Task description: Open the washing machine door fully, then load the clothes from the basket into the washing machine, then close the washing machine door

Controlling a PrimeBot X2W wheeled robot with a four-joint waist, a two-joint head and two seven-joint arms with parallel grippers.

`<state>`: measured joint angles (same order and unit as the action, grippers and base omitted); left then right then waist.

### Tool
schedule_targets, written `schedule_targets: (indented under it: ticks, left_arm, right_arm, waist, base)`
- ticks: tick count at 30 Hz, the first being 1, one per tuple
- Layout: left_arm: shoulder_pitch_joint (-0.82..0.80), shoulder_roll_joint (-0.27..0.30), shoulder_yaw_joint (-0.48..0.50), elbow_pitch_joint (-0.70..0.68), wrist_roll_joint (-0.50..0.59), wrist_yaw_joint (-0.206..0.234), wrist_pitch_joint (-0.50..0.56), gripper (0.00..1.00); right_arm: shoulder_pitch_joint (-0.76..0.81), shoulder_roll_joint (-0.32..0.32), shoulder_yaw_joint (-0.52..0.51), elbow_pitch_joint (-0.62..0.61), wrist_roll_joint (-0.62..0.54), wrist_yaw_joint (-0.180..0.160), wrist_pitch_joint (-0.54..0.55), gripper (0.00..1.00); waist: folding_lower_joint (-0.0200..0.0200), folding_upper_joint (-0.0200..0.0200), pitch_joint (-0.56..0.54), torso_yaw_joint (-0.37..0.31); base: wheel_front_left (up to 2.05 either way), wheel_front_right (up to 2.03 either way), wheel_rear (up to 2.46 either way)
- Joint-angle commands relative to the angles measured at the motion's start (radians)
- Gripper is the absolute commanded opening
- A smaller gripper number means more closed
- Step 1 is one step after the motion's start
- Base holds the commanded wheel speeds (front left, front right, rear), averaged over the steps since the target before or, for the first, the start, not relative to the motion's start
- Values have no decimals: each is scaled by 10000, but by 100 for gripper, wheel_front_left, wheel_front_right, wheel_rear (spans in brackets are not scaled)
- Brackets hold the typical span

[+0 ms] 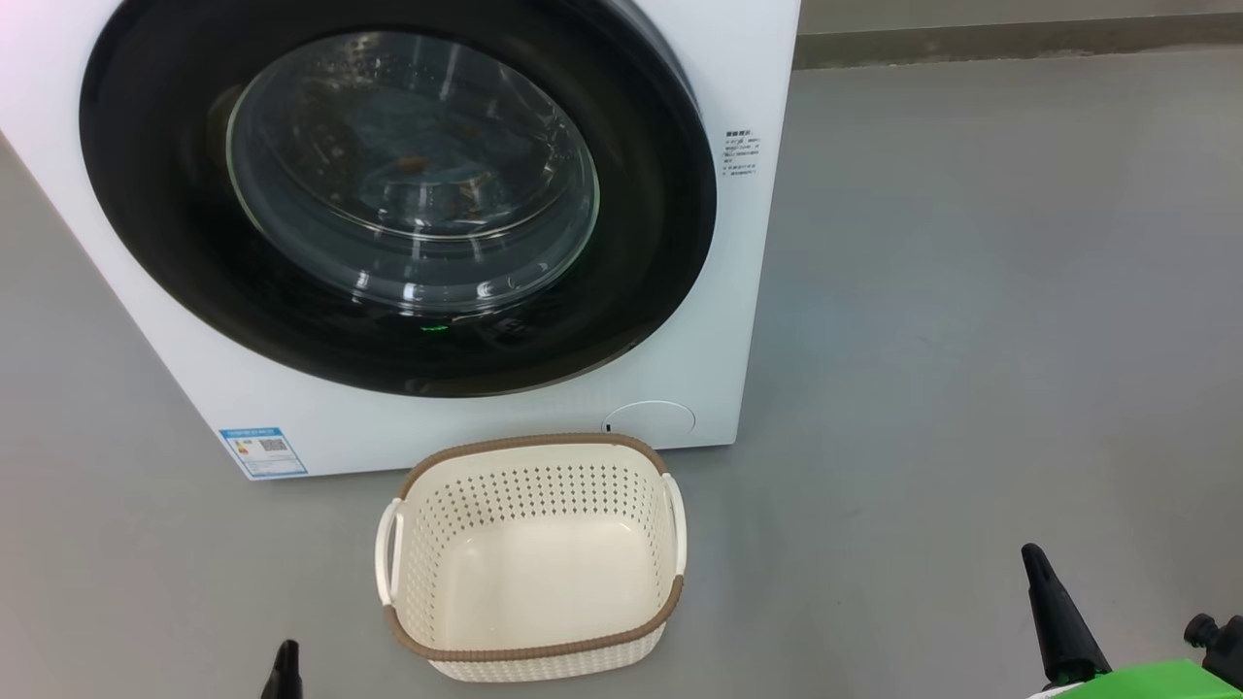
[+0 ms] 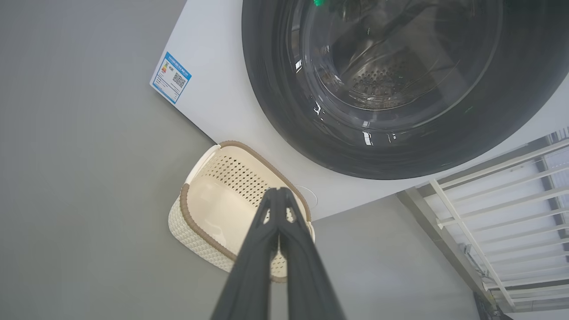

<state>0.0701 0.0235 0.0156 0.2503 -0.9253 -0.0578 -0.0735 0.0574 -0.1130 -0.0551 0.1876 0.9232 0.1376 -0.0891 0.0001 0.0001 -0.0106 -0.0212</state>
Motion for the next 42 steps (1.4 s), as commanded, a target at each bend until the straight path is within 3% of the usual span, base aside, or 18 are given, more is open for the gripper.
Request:
schedule_targets:
  ticks: [1, 42]
  left_arm:
    - [-512, 174, 247, -185, -253, -66, 62, 0]
    - [-1359, 236, 735, -94, -4642, -508, 1265, 0]
  right_arm:
    - [-421, -52, 34, -195, 220, -35, 27, 0]
    - [-1229, 296, -235, 308, 4764, -58, 1242, 0]
  waist:
    - [-1, -1, 2, 2]
    - [-1, -1, 92, 142]
  base:
    - [0, 0, 0]
    - [0, 0, 0]
